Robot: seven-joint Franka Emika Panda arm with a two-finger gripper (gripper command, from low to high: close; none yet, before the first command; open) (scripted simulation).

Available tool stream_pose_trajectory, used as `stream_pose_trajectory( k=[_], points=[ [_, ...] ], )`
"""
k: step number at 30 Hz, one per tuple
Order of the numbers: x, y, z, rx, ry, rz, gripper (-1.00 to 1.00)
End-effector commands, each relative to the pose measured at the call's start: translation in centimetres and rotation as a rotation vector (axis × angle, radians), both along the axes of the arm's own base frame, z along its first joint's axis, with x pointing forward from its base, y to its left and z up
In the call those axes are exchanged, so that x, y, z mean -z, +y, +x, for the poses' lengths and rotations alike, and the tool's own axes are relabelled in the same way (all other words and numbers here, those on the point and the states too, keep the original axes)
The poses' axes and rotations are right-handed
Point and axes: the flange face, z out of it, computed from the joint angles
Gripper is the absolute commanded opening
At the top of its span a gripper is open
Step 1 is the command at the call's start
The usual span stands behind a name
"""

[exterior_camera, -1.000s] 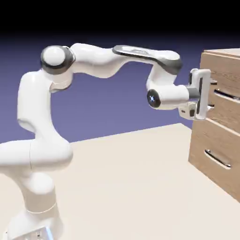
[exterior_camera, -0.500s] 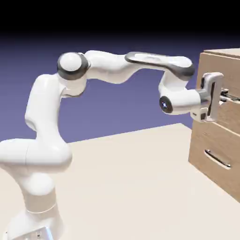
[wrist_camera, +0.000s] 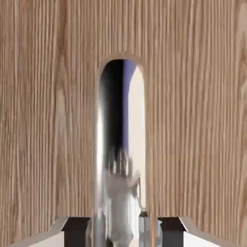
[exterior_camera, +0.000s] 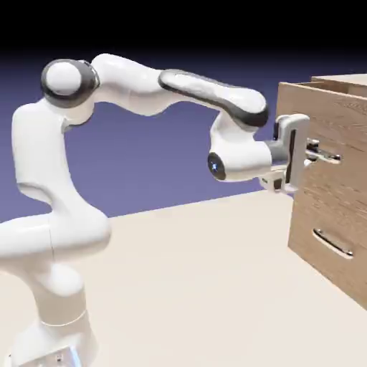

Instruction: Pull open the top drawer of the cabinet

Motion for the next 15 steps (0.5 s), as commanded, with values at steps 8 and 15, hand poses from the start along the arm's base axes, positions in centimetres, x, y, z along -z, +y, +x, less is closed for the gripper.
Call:
stream_pose_trajectory(
  k=[8, 15],
  points=[
    [-0.1, 0.0, -3.5, 0.0, 0.003, 0.0, -1.0],
    [-0.3, 0.0, -9.6, -0.002, -0.003, 0.004, -1.0]
  ],
)
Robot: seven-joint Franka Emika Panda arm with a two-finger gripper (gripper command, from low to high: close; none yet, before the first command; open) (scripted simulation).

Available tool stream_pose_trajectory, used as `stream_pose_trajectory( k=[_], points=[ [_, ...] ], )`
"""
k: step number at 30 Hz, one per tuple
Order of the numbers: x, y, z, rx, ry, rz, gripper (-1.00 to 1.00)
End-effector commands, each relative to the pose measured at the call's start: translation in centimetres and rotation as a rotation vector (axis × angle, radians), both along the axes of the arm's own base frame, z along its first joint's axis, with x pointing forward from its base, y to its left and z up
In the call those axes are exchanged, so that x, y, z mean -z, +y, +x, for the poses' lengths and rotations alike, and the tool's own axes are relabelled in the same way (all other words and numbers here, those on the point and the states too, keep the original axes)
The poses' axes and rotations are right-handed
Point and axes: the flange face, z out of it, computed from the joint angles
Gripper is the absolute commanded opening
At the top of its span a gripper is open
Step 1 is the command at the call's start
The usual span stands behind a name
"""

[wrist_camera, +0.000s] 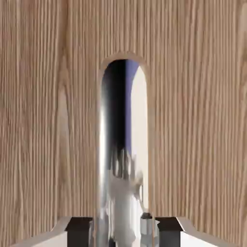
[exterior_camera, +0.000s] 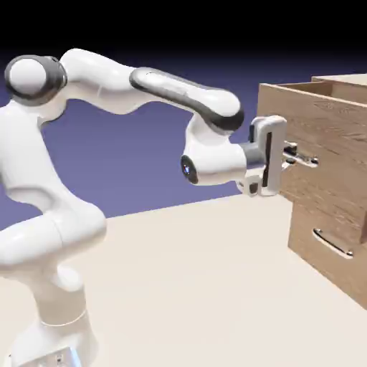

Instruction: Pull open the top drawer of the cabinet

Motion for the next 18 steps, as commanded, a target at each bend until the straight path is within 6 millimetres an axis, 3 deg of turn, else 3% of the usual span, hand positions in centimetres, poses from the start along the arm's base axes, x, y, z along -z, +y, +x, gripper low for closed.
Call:
stream_pose_trajectory(
  k=[1, 10, 15, 16, 18],
  points=[
    [-0.1, 0.0, -0.4, -0.002, -0.004, 0.003, -1.0],
    [0.2, 0.0, 0.4, 0.002, 0.006, -0.003, -1.0],
    [0.2, 0.0, -3.6, 0.002, 0.006, -0.003, -1.0],
    [0.2, 0.0, -3.6, 0.002, 0.006, -0.003, 1.0],
    [0.2, 0.0, -4.6, 0.002, 0.007, -0.005, 1.0]
  ],
)
